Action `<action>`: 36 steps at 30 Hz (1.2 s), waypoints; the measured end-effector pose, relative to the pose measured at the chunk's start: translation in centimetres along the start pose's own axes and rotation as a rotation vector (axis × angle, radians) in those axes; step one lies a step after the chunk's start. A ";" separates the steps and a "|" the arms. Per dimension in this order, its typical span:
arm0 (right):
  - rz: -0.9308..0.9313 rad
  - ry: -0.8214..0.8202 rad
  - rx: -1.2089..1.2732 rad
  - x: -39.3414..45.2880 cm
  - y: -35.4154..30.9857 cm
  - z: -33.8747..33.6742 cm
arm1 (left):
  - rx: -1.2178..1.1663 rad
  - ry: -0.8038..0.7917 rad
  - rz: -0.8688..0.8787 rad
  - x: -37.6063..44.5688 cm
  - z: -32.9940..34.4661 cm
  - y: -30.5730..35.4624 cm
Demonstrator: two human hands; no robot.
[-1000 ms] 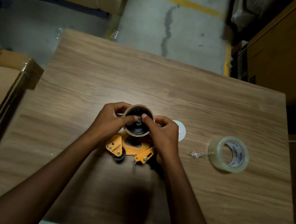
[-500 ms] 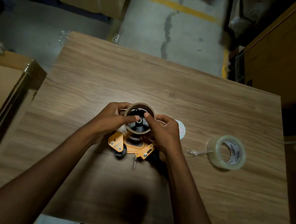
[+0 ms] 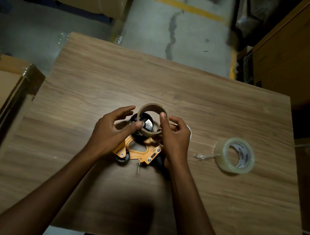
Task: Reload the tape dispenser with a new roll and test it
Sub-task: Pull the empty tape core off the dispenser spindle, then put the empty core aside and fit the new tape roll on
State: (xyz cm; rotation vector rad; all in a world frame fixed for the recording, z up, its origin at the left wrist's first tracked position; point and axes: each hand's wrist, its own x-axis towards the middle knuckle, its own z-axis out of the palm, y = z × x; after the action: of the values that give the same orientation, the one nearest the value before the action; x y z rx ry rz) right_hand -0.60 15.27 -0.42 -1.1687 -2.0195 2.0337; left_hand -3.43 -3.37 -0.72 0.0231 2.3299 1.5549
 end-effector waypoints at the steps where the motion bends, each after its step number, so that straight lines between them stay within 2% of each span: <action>1: 0.003 0.000 0.014 0.1 0.1 -0.1 | 0.051 0.014 0.011 -0.3 -0.1 -0.3; 4: 0.000 0.001 0.022 0.2 0.1 -0.3 | 0.159 0.056 0.066 -1.3 -0.2 -1.1; 10: -0.003 0.048 0.093 1.2 0.3 -0.4 | 0.138 0.105 0.076 -3.7 0.0 -2.5; 16: -0.013 0.254 -0.028 5.1 0.5 -0.5 | 0.155 0.121 0.045 -4.7 0.7 -3.5; 21: -0.077 0.350 -0.062 7.6 0.1 -0.5 | 0.201 0.129 0.078 -4.6 1.2 -4.1; 25: -0.171 0.299 -0.247 6.8 0.2 -0.4 | 0.212 0.152 0.088 -4.4 1.5 -4.1; 30: -0.430 0.083 -0.551 5.6 1.6 -1.0 | 0.221 0.166 0.067 -4.6 2.0 -4.0; 36: -0.458 0.152 -0.613 8.3 0.8 -0.2 | 0.264 0.171 0.068 -4.5 2.3 -4.0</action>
State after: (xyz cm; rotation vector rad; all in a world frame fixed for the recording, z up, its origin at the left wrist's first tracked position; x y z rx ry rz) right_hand -6.07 19.71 -4.95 -0.7647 -2.6022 1.1187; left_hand 2.11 -3.83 -3.92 0.0346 2.6816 1.3140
